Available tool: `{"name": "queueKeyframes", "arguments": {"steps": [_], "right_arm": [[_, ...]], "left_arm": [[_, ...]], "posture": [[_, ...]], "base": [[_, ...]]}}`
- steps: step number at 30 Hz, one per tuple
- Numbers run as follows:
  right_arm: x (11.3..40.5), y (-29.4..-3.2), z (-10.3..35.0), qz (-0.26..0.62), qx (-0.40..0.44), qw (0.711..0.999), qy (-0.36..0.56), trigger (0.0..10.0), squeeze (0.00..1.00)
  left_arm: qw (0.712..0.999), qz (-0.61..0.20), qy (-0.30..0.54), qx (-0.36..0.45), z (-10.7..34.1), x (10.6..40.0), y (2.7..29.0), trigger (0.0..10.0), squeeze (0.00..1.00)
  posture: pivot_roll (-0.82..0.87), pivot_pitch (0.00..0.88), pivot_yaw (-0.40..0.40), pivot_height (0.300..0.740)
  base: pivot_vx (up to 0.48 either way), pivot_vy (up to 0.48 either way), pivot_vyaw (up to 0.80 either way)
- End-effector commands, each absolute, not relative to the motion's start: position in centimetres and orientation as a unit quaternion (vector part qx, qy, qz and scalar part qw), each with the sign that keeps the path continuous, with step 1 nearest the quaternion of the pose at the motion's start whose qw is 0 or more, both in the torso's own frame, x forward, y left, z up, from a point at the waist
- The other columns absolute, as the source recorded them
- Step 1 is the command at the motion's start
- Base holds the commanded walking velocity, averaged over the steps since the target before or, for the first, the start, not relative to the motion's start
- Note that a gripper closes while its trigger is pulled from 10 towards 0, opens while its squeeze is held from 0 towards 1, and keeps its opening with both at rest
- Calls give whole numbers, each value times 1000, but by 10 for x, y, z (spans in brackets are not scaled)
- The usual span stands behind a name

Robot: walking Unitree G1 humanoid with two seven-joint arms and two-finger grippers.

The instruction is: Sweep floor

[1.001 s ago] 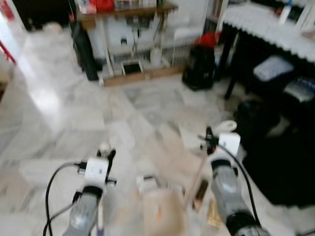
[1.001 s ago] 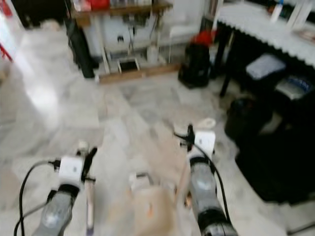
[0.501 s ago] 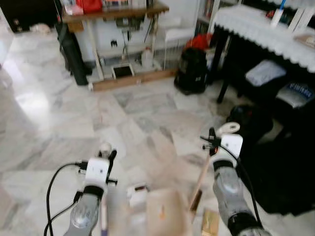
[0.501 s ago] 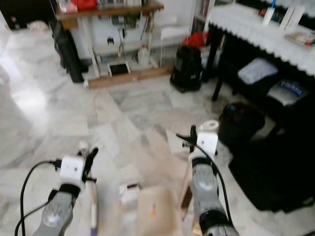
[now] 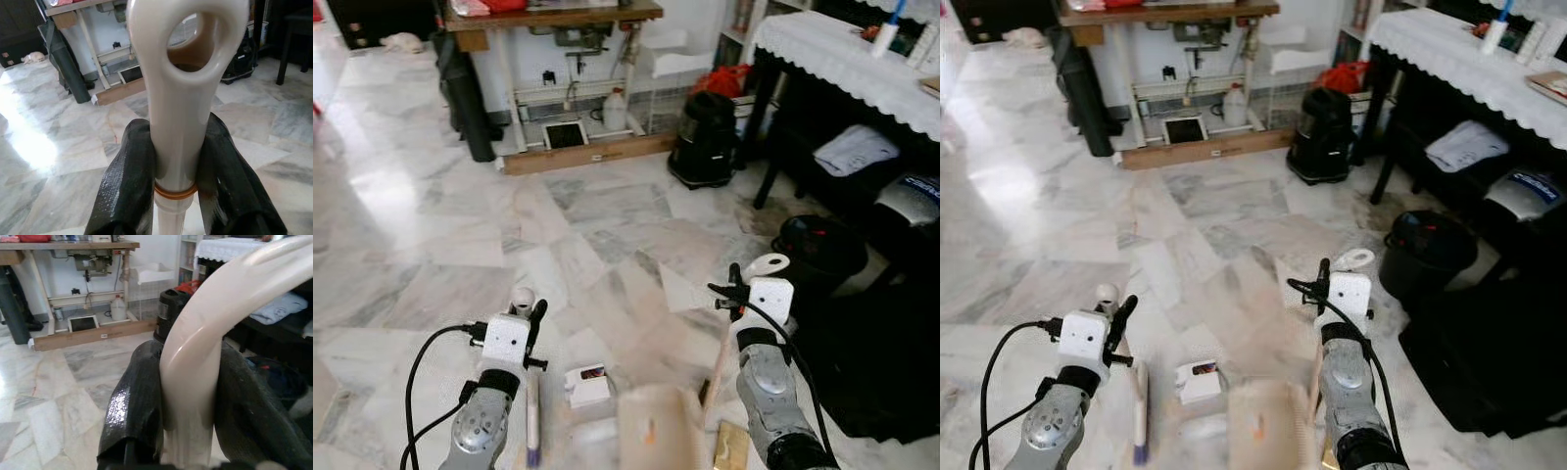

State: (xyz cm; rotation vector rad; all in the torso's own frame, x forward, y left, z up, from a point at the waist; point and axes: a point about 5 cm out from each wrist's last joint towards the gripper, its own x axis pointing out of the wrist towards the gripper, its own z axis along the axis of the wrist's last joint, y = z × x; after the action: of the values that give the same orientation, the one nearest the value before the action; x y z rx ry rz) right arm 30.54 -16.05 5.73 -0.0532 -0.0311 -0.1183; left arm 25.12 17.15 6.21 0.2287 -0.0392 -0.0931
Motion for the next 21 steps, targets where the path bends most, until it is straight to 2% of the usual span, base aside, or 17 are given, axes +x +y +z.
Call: {"name": "queueKeyframes", "arguments": {"steps": [1, 9, 14, 21], "right_arm": [[306, -164, 60, -71, -24, 997, -23, 10000, 0], [297, -165, 47, -82, -34, 996, 5, 10000, 0], [292, -173, 35, -117, -51, 991, 48, 10000, 0], [293, -173, 47, -110, -35, 993, 10, 10000, 0]], "left_arm": [[991, -54, -26, 120, 66, 253, 171, 10000, 0], [991, -64, -16, 116, 64, 253, 171, 10000, 0], [991, -66, -17, 115, 64, 254, 169, 10000, 0], [992, -66, -15, 110, 64, 255, 168, 10000, 0]], "posture": [[140, 37, -9, 740], [137, 44, -7, 740], [133, 49, -6, 740], [114, 51, -13, 740]], "base": [[0, 0, 0], [0, 0, 0], [0, 0, 0], [0, 0, 0]]}}
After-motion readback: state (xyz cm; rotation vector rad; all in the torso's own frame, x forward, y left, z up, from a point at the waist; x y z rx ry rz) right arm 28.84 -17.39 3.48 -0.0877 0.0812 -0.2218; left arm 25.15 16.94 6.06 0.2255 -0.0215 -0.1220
